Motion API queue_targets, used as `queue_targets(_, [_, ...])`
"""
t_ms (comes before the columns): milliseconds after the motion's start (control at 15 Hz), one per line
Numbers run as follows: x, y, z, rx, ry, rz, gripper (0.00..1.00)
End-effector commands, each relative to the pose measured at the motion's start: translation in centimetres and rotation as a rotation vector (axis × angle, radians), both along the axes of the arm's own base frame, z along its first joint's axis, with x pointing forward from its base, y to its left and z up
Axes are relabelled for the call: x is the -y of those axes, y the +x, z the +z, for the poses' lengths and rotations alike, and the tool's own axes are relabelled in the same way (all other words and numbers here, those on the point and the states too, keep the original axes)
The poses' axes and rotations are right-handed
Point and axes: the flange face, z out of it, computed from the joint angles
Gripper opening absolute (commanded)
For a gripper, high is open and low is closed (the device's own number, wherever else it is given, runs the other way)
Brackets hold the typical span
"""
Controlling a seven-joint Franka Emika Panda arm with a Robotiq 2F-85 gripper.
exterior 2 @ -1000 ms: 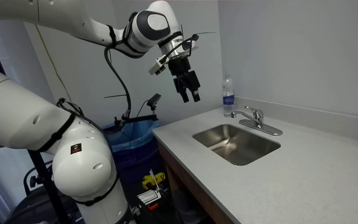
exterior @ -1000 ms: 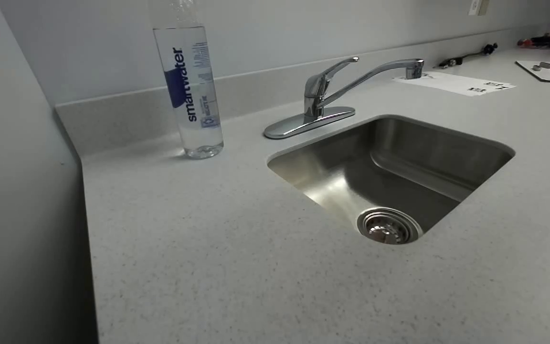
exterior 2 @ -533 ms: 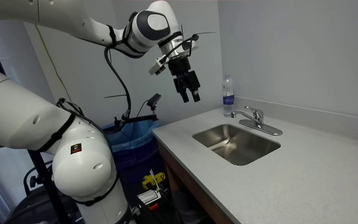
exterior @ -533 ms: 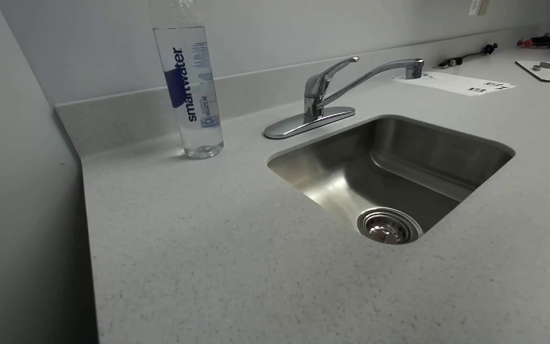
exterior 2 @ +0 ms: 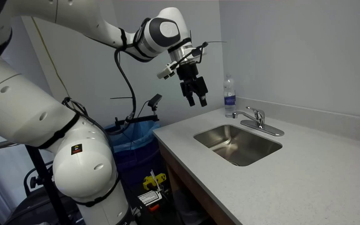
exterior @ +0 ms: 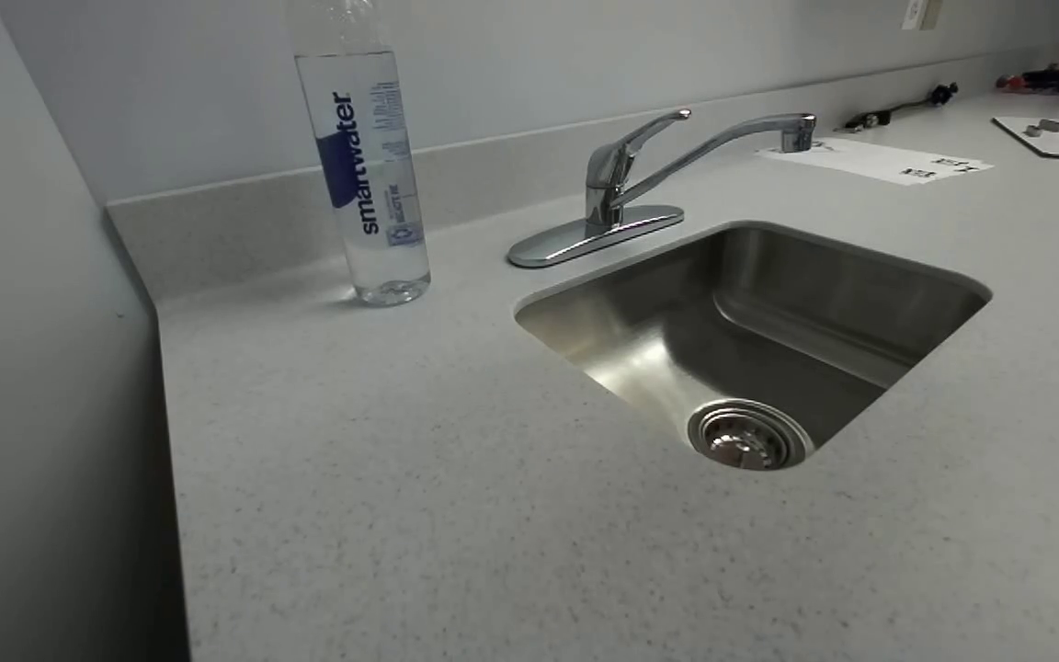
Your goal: Open the tap
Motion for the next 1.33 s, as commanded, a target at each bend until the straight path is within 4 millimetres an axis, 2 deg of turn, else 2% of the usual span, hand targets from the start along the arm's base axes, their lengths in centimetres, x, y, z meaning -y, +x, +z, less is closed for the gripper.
queue_targets(0, [0.0, 4.1, -0.9, -0.021, 0.039, 0.041, 1.0])
queue_targets(267, [1.2, 8.8, -1.8, -0.034, 0.085, 0.054, 1.0])
queue_targets(333, [3.4, 10.9, -1.3, -0.033, 0.093, 0.049, 1.0])
queue_targets(467, [4.6, 13.6, -1.1, -0.028, 0.116, 0.049, 1.0])
queue_targets(733, [5.7, 18.6, -1.5, -0.029, 0.147, 0.037, 1.0])
queue_targets(800, [5.9, 15.6, -1.4, -0.022, 0.124, 0.026, 1.0])
queue_targets(933, [6.1, 16.5, -2.2, -0.033, 0.125, 0.022, 1.0])
queue_targets(1267, [6.0, 16.2, -1.9, -0.028, 0.124, 0.025, 1.0])
